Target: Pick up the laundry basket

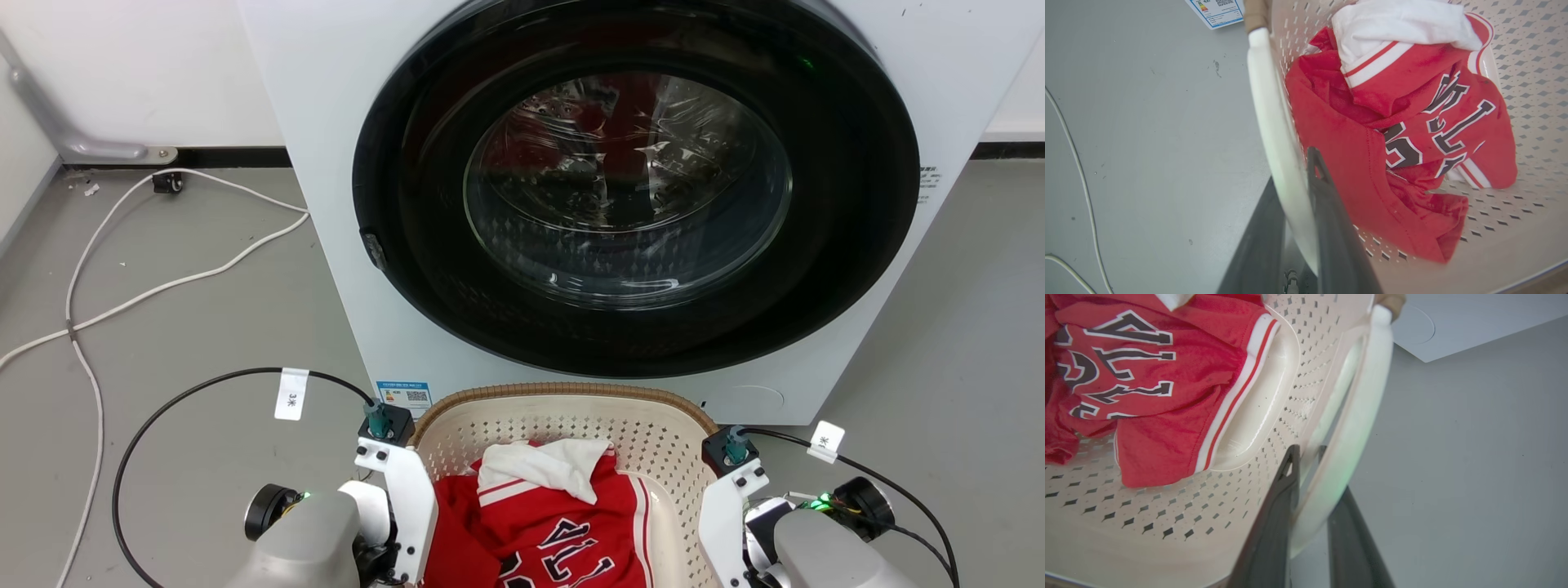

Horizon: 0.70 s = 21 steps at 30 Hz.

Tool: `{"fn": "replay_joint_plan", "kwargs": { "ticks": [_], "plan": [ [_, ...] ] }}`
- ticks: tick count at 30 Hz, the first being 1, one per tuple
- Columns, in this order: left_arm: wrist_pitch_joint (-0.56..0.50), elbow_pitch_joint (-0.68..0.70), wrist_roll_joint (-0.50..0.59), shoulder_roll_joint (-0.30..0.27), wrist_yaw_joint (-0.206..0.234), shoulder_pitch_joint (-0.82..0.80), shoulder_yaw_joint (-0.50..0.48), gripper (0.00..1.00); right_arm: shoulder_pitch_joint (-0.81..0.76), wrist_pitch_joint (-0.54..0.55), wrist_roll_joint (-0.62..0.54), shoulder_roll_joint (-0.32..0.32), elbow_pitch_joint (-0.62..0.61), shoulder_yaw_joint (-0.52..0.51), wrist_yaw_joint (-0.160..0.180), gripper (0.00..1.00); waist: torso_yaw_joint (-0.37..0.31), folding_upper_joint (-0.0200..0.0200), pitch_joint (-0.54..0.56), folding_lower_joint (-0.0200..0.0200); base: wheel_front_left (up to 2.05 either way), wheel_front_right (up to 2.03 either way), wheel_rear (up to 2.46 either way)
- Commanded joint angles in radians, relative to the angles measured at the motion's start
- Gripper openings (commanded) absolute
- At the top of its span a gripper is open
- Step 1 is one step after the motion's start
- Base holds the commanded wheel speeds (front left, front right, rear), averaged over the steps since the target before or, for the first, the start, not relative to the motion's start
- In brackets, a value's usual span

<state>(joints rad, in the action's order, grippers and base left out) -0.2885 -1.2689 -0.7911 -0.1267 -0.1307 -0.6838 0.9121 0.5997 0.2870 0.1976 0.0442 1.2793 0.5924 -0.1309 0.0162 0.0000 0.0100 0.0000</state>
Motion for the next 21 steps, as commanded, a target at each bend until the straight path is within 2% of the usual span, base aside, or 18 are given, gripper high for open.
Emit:
{"fn": "replay_joint_plan", "kwargs": {
  "ticks": [1,21],
  "plan": [
    [0.001,0.005,0.001,-0.014,0.003,-0.02,0.009,0.0,0.009,0.008,-0.007,0.011,0.009,0.016,0.0,0.0,0.0,0.0,-0.001,0.0,0.0,0.0,0.0],
    [0.005,0.007,-0.038,-0.02,0.002,-0.021,0.049,0.0,0.006,0.016,0.025,0.011,0.012,0.043,0.0,0.0,-0.006,0.0,-0.007,0.0,0.0,0.0,0.0]
  ]
}}
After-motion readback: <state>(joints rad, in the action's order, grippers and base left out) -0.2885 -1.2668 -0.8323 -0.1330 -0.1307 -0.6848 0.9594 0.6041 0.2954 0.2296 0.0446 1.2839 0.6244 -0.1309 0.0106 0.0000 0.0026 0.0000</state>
